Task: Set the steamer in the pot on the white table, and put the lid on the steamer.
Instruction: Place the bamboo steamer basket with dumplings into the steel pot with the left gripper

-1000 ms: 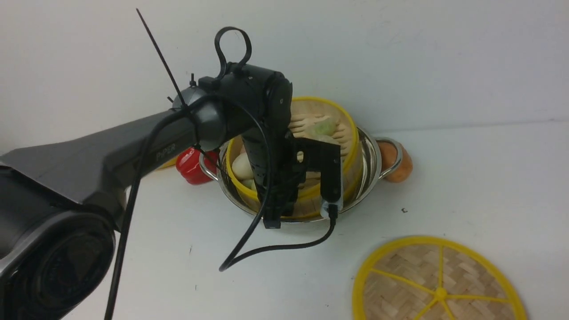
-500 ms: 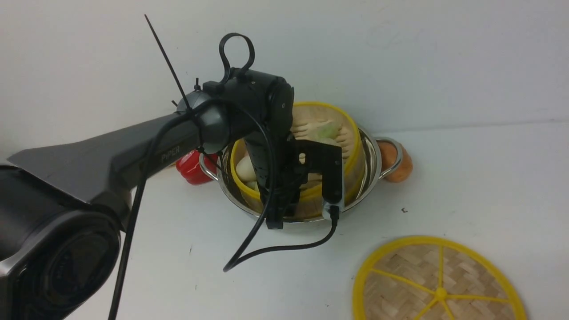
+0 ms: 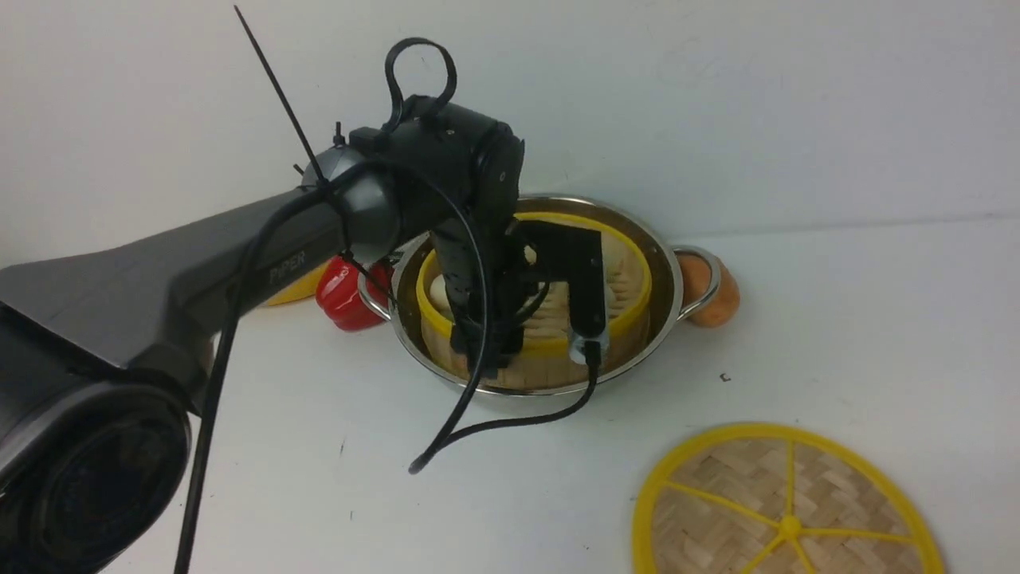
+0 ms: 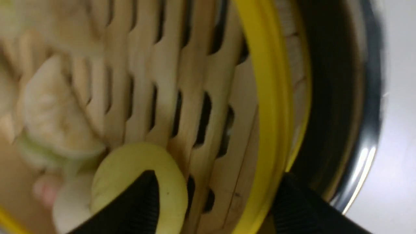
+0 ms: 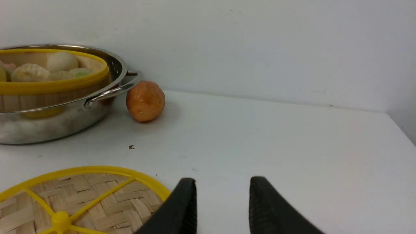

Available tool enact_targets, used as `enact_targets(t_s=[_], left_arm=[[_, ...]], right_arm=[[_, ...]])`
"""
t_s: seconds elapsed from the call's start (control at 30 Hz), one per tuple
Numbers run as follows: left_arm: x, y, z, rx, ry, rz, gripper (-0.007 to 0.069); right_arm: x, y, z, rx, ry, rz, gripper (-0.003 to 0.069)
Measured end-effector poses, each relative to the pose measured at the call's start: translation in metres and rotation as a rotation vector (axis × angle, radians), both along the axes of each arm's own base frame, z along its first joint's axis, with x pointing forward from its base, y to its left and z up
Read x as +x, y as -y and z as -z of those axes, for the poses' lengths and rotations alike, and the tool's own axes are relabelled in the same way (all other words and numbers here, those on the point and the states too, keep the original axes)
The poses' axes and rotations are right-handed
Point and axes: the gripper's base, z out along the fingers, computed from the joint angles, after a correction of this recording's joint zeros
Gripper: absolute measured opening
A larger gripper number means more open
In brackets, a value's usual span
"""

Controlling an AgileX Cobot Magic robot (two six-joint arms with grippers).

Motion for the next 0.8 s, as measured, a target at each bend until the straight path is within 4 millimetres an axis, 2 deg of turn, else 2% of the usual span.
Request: enact_targets(t_s=[0.2,0.27,0.37,0.5,0.6,0.8], left_arm=[[0.000,-0.018,-0.052,-0.028,0.220,-0.234,0.0402],[-0.002,-0.023,-0.077,-0.111,0.326,-0.335,0.0365],[-0.007,-0.025,-0.095,-0.173,0.360,-0.359,0.0302],[-0.010,-0.019,-0.087,-0.212,0.270,-0.347,0.0230],[-0.011,-0.012,-0.066,-0.195,0.150,-0.335,0.0174],[-0.010,-0.009,-0.059,-0.226,0.121,-0.378,0.0178]], right_arm=[[0.000,0.000,0.000,0.000,0.000,0.000,0.0248],[0.000,0.000,0.000,0.000,0.000,0.000,0.0248],[0.000,0.000,0.000,0.000,0.000,0.000,0.0248],[0.000,0.000,0.000,0.000,0.000,0.000,0.0248],[0.000,0.000,0.000,0.000,0.000,0.000,0.0248],[0.000,0.000,0.000,0.000,0.000,0.000,0.0248]])
